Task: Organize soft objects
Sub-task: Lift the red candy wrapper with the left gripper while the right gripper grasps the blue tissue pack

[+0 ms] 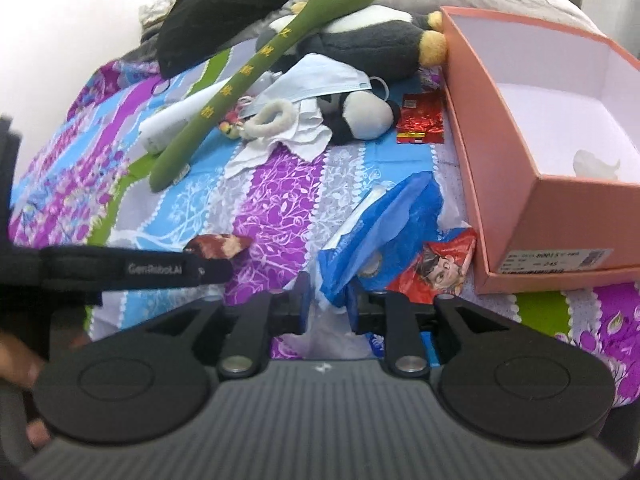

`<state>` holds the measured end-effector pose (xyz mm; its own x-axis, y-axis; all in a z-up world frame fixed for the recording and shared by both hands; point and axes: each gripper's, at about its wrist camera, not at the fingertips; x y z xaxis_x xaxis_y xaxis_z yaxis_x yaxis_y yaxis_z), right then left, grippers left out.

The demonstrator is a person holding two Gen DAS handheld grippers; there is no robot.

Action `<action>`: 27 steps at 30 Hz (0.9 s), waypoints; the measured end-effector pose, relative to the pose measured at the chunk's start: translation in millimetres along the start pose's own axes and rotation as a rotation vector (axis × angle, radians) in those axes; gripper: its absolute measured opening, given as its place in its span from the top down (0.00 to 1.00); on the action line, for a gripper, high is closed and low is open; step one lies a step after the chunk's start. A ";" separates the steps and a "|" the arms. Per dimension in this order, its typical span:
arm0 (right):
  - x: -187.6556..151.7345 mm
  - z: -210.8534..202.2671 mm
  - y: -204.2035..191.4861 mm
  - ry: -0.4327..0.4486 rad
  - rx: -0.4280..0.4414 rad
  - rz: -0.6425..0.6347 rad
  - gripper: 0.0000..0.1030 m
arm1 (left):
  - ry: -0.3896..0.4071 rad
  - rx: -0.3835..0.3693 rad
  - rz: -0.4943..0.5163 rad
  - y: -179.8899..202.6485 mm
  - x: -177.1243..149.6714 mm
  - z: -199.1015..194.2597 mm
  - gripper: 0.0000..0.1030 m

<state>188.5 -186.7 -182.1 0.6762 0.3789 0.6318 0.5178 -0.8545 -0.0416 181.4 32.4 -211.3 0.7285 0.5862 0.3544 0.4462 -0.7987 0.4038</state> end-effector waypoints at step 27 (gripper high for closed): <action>-6.5 22.8 3.4 0.023 -0.011 0.042 0.88 | 0.068 0.114 0.210 10.7 5.1 14.0 0.32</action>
<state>197.8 -184.0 -203.9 0.6851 0.3348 0.6470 0.4836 -0.8732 -0.0601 197.2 24.9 -217.0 0.7762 0.4107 0.4783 0.3474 -0.9117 0.2192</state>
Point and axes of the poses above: each gripper's, at about its wrist camera, not at the fingertips, and z roughly the way its jaws point, y to its right, x to its top, and after that the axes turned 14 degrees about -z, right-handed
